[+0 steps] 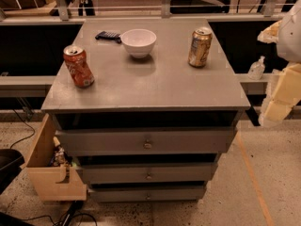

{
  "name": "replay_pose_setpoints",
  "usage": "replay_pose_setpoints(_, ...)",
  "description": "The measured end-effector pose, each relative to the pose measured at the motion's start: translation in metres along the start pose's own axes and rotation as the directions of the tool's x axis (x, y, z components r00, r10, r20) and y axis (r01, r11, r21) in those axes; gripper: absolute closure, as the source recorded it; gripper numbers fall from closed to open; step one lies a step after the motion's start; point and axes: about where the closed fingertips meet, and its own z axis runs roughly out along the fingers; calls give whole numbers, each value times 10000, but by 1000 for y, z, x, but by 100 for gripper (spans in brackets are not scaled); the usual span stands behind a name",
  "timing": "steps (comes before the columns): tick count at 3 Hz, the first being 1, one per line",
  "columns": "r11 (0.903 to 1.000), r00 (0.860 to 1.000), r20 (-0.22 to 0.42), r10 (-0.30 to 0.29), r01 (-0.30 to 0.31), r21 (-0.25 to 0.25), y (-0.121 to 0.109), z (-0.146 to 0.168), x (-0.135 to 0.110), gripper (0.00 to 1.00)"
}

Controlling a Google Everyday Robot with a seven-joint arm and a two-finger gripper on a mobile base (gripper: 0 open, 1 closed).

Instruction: Move orange can near coke can

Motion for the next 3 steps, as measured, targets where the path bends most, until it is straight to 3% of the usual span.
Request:
replay_pose_setpoints(1, 9999, 9999, 78, 72, -72, 86, 0, -1, 0, 0)
replay_pose_setpoints(2, 9978, 9954, 855, 441, -481, 460, -14, 2, -4, 0)
replay_pose_setpoints(3, 9831, 9607, 2573, 1042, -1386, 1196, -54, 1, -8, 0)
